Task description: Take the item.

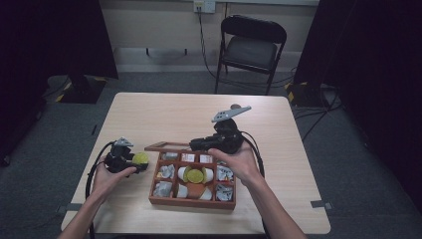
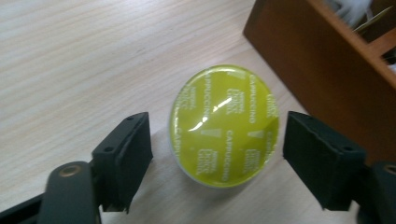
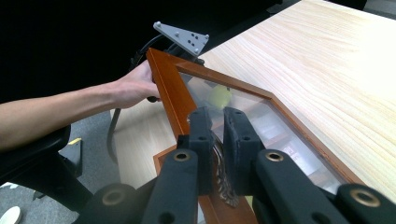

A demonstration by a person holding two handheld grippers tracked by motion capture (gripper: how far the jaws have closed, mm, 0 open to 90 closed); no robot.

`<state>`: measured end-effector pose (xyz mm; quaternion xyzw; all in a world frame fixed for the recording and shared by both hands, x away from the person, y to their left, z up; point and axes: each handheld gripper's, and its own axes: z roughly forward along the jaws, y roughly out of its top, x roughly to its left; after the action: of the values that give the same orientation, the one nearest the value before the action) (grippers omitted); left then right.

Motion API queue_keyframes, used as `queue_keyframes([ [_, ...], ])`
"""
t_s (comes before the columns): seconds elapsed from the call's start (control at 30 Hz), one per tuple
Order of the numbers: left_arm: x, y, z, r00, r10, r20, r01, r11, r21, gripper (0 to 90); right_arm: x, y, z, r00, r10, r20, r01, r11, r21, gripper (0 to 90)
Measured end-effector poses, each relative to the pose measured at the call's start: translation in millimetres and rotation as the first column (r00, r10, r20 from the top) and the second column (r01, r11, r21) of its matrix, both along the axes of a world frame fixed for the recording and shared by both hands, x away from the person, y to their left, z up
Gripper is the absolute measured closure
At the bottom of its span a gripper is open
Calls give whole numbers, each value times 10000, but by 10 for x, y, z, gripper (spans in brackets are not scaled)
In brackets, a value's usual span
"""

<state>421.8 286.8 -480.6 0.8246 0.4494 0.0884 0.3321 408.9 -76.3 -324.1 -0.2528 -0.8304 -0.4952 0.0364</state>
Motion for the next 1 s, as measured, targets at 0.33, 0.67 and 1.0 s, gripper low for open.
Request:
queue_keyframes([
  [0.33,-112,31,143,9990,-260,369,273,9990,-340,171,6,-1,5,10000,6,-12,-6,10000,-23,824],
  [0.67,-336,132,164,9977,-27,682,15,9998,180,160,6,2,6,10000,-16,-29,16,10000,-26,823],
  [1.0,-478,146,-160,9954,242,928,-334,9945,989,146,-23,8,-8,10000,-8,-42,7,10000,-78,822],
])
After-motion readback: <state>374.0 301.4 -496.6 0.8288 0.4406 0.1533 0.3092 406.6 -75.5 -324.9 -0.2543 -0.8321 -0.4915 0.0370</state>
